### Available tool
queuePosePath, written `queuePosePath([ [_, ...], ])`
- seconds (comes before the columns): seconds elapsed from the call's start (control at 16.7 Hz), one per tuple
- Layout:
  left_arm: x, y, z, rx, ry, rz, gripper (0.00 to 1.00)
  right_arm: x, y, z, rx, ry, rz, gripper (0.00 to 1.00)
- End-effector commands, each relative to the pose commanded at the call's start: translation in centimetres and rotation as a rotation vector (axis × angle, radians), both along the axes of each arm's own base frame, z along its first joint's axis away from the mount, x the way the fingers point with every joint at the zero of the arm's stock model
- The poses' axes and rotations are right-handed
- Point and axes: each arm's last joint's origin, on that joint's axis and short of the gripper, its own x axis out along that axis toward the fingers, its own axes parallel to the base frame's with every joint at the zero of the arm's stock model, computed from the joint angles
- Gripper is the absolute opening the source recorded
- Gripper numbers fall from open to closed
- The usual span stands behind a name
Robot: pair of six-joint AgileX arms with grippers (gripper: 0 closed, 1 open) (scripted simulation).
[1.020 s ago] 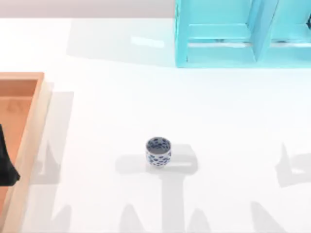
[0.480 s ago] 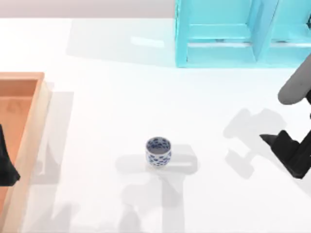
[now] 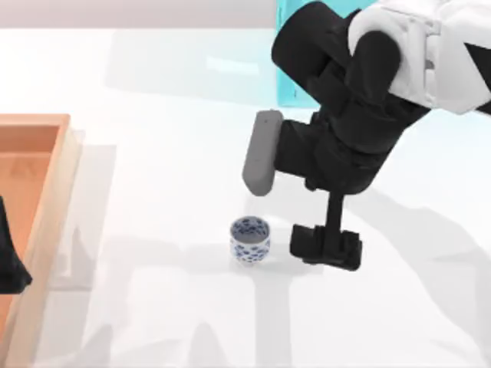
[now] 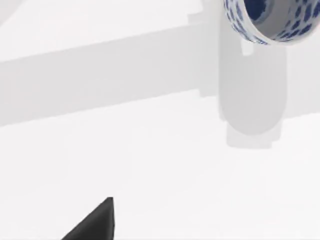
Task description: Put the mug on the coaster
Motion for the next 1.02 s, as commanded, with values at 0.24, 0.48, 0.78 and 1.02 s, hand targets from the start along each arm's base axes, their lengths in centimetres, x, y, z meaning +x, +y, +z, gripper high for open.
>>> queuePosePath([
  [0.24, 0.0, 0.0, 0.0, 0.000, 0.000, 0.000, 1.00, 1.5, 5.0, -0.8, -0.100, 0.056, 0.121, 1.00],
  [0.48, 0.0, 0.0, 0.0, 0.000, 0.000, 0.000, 1.00, 2.5, 7.9, -1.1, -0.154, 0.053, 0.172, 1.00],
  [0.78, 0.0, 0.0, 0.0, 0.000, 0.000, 0.000, 1.00, 2.8, 8.7, -0.6, -0.164, 0.032, 0.182, 1.00],
  [1.02, 0.0, 0.0, 0.0, 0.000, 0.000, 0.000, 1.00, 2.9, 8.5, -0.5, -0.161, 0.031, 0.176, 1.00],
])
